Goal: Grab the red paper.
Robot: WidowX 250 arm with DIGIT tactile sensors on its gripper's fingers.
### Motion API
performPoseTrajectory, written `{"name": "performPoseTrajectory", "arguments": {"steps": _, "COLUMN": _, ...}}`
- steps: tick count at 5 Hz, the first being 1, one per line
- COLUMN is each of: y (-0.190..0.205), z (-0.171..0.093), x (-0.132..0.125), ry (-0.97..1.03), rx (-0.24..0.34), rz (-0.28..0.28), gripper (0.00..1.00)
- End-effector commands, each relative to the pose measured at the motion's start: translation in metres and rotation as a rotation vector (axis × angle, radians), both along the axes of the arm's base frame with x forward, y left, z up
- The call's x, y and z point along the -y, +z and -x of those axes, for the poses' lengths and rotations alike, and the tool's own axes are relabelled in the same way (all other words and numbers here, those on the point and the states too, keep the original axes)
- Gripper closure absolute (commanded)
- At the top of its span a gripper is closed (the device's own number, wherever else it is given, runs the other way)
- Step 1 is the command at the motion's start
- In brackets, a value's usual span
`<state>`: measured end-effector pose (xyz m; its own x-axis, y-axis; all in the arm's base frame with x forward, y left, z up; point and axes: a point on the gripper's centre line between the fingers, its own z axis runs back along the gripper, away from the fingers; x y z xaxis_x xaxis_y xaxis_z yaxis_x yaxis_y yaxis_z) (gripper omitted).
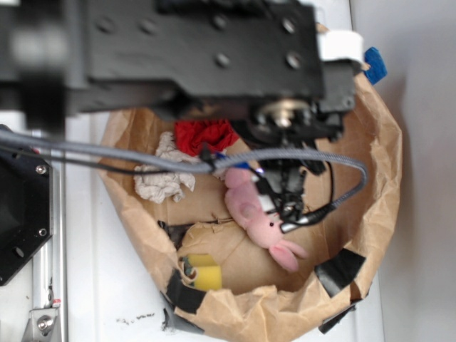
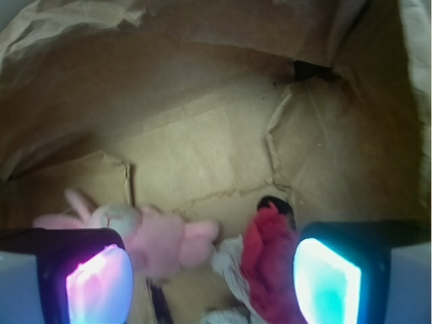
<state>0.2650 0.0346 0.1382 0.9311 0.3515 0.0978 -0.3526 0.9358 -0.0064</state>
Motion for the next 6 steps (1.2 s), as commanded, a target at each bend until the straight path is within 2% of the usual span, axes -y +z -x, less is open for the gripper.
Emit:
{"name": "performPoseTrajectory", "arguments": {"steps": 1, "y": 0.022, "z": 0.006, "x": -0.017, "ry": 0.022, "rx": 0.028, "rz": 0.012, "gripper": 0.0}}
{"name": "performPoseTrajectory", "arguments": {"steps": 2, "y": 0.024, "z": 0.011, "x": -0.023, "ry": 0.026, "rx": 0.028, "rz": 0.03, "gripper": 0.0}}
{"name": "performPoseTrajectory", "arguments": {"steps": 3, "y": 0.018, "z": 0.015, "x": -0.027, "ry": 0.061, "rx": 0.026, "rz": 0.021, "gripper": 0.0}}
{"name": "performPoseTrajectory", "arguments": {"steps": 4, "y": 0.0, "z": 0.018, "x": -0.031, "ry": 0.077, "rx": 0.004, "rz": -0.024, "gripper": 0.0}}
{"name": "performPoseTrajectory", "arguments": {"steps": 5, "y": -0.015, "z": 0.018, "x": -0.033, "ry": 0.034, "rx": 0.024, "rz": -0.059, "gripper": 0.0}}
{"name": "performPoseTrajectory", "arguments": {"steps": 6, "y": -0.024, "z": 0.013, "x": -0.037, "ry": 0.014, "rx": 0.03, "rz": -0.053, "gripper": 0.0}}
